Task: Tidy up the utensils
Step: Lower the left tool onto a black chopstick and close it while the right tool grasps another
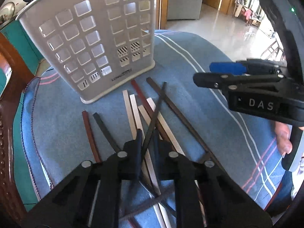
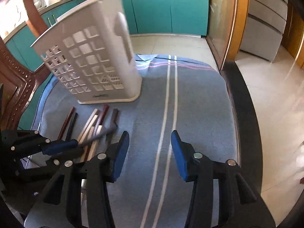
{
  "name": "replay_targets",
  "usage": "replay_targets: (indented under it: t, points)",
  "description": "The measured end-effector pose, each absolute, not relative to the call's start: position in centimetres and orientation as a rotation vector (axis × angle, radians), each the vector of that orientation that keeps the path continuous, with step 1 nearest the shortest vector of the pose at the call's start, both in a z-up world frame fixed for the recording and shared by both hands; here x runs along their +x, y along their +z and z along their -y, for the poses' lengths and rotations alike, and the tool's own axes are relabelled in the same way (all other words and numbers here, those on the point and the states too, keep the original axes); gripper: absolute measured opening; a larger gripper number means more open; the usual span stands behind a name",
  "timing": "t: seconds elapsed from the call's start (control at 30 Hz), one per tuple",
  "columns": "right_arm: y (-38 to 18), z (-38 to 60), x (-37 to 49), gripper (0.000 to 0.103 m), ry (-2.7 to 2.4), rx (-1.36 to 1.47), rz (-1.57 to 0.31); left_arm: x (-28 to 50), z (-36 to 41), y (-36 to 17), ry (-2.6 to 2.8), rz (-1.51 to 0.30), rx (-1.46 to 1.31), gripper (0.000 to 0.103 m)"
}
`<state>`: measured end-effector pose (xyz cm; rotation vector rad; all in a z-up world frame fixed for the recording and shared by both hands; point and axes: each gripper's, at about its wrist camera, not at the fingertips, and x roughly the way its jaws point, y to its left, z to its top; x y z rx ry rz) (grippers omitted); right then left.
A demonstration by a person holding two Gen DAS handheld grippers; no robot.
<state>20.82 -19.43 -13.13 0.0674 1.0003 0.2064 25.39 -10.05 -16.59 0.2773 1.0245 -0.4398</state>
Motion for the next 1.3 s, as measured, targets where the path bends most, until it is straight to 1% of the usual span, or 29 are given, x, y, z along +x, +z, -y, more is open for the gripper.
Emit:
replay_targets:
  t: [0.03, 0.13, 0.3, 0.4, 0.47, 0.5, 0.53, 0.57, 0.6, 0.67, 0.8, 0.9, 1.03, 1.2, 1.3]
  points:
    - [-13.3, 19.6, 20.9, 0.047, 0.207, 0.077, -1.005, 25.4, 9.9, -16.5, -0.436, -1.024, 0.264, 0.007]
    - [-13.4, 19.5, 20.9, 0.047, 0.228, 0.092, -1.011, 25.3, 8.3, -15.5, -0.424, -1.007, 0.215, 0.007]
    - [-13.3, 16.5, 21.2, 0.047, 0.287, 0.022, -1.021, 25.1, 4.9, -13.9, -0.401, -0.995, 0.109, 0.007]
    - [-13.6, 14.3, 21.8, 0.047, 0.322, -0.005, -1.072, 25.1, 3.2, -13.4, -0.372, -0.994, 0.069, 0.007]
    - [-14.4, 12.9, 22.5, 0.046, 0.275, -0.074, -1.114, 24.8, 2.4, -13.4, -0.354, -0.999, 0.049, 0.007]
    - [-14.5, 12.4, 22.6, 0.04, 0.25, -0.115, -1.101, 24.9, 2.0, -13.4, -0.34, -1.007, 0.038, 0.007]
    - [-14.5, 11.9, 22.7, 0.038, 0.229, -0.153, -1.1, 25.4, 1.5, -13.6, -0.331, -1.016, 0.033, 0.007]
    - [-14.4, 11.6, 22.9, 0.031, 0.223, -0.163, -1.105, 25.4, 1.2, -13.8, -0.32, -1.027, 0.032, 0.007]
    - [-14.4, 11.5, 23.1, 0.021, 0.226, -0.153, -1.111, 25.4, 1.0, -14.0, -0.307, -1.035, 0.035, 0.007]
    - [-14.3, 11.5, 23.6, 0.01, 0.215, -0.15, -1.115, 25.7, 0.8, -14.9, -0.275, -1.057, 0.051, 0.007]
    - [-14.2, 11.9, 23.9, 0.007, 0.229, -0.129, -1.104, 26.3, 0.6, -15.8, -0.244, -1.074, 0.056, 0.007]
    - [-14.2, 12.8, 23.6, 0.006, 0.249, -0.09, -1.08, 26.2, -0.1, -15.5, -0.228, -1.072, 0.044, 0.007]
    - [-11.2, 15.5, 23.7, 0.006, 0.263, -0.016, -0.993, 25.4, -1.1, -13.3, -0.239, -0.996, 0.023, 0.007]
    - [-5.4, 19.0, 22.1, 0.007, 0.303, 0.071, -0.832, 23.2, -2.4, -7.7, -0.281, -0.841, -0.006, 0.007]
    - [-2.2, 20.6, 20.6, 0.007, 0.331, 0.114, -0.741, 21.5, -2.9, -3.8, -0.292, -0.714, -0.012, 0.007]
